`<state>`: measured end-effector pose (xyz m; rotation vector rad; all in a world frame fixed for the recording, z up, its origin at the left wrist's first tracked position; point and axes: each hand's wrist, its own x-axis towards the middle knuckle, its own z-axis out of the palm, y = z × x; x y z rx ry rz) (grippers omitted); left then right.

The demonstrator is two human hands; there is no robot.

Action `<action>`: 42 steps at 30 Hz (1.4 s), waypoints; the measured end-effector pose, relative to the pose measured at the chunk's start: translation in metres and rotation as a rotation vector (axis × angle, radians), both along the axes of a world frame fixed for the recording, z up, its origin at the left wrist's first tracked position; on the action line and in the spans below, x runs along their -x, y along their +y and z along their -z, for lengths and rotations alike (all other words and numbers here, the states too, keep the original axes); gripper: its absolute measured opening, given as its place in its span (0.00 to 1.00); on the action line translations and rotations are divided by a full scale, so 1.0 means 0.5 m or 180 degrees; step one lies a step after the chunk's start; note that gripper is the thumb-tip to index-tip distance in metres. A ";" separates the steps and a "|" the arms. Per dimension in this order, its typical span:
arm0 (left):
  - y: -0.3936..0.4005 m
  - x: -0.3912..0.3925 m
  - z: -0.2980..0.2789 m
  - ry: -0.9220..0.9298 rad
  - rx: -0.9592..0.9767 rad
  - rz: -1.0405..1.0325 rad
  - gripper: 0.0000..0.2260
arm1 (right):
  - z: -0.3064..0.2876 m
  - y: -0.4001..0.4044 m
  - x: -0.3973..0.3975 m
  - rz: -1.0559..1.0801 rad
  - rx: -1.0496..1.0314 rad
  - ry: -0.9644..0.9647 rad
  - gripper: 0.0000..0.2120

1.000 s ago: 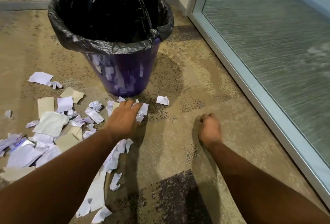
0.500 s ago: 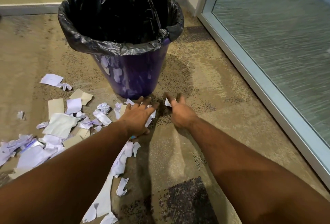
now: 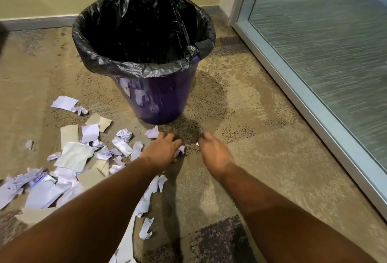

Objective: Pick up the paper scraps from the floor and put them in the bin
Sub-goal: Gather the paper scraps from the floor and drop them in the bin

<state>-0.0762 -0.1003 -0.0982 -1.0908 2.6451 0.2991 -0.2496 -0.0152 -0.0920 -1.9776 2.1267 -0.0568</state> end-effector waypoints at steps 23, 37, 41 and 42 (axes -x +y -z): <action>-0.013 -0.048 -0.415 0.3457 0.1779 0.0061 0.13 | -0.421 -0.074 -0.140 0.1011 0.3330 -0.1982 0.19; -0.076 -0.124 -0.479 0.3444 0.1002 -0.1382 0.30 | -0.480 -0.121 -0.172 0.0169 0.2382 -0.1332 0.20; 0.015 -0.176 -0.389 0.3595 0.1541 -0.1765 0.20 | -0.374 -0.025 -0.183 -0.0348 0.2471 -0.0686 0.14; 0.032 -0.189 -0.359 0.3558 0.1587 -0.1901 0.18 | -0.343 -0.001 -0.189 -0.0479 0.2334 -0.0617 0.14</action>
